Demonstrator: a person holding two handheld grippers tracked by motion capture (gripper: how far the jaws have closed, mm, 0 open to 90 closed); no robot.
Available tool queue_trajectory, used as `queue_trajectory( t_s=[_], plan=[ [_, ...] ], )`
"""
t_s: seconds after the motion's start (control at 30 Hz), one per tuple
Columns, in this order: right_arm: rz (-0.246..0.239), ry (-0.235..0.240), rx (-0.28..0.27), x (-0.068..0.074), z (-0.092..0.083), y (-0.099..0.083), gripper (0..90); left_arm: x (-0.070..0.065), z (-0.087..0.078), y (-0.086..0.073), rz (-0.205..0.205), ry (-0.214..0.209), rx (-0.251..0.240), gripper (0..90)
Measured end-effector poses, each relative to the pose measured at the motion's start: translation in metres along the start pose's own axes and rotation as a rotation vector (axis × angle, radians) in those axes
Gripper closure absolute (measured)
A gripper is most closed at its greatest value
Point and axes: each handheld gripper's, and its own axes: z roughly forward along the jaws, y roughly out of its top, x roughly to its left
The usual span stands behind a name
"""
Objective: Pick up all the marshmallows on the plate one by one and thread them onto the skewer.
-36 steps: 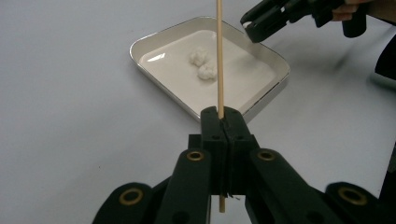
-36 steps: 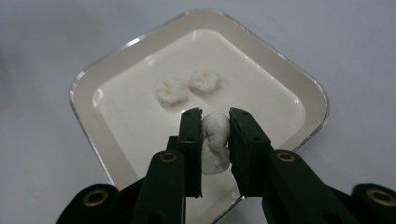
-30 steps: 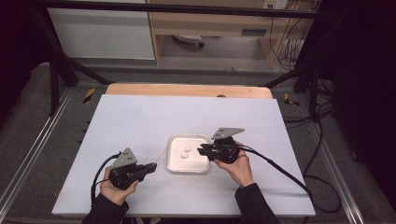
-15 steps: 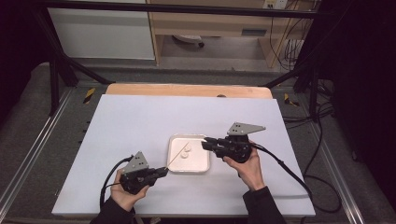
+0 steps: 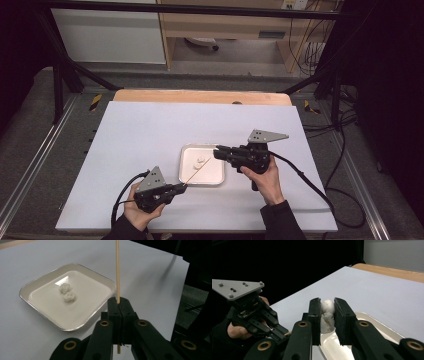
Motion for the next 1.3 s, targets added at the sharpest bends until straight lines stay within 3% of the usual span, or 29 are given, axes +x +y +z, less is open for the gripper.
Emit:
queue_trajectory(
  t_s=[0.67, 1.3],
  plan=[
    [0.058, 0.098, 0.002, 0.002, 0.011, -0.007, 79.1, -0.003, 0.0, -0.001, 0.022, 0.004, -0.021, 88.8],
    [0.117, 0.185, -0.08, 0.008, 0.015, -0.011, 81.0, -0.01, -0.003, -0.005, 0.051, 0.042, -0.113, 88.9]
  ],
)
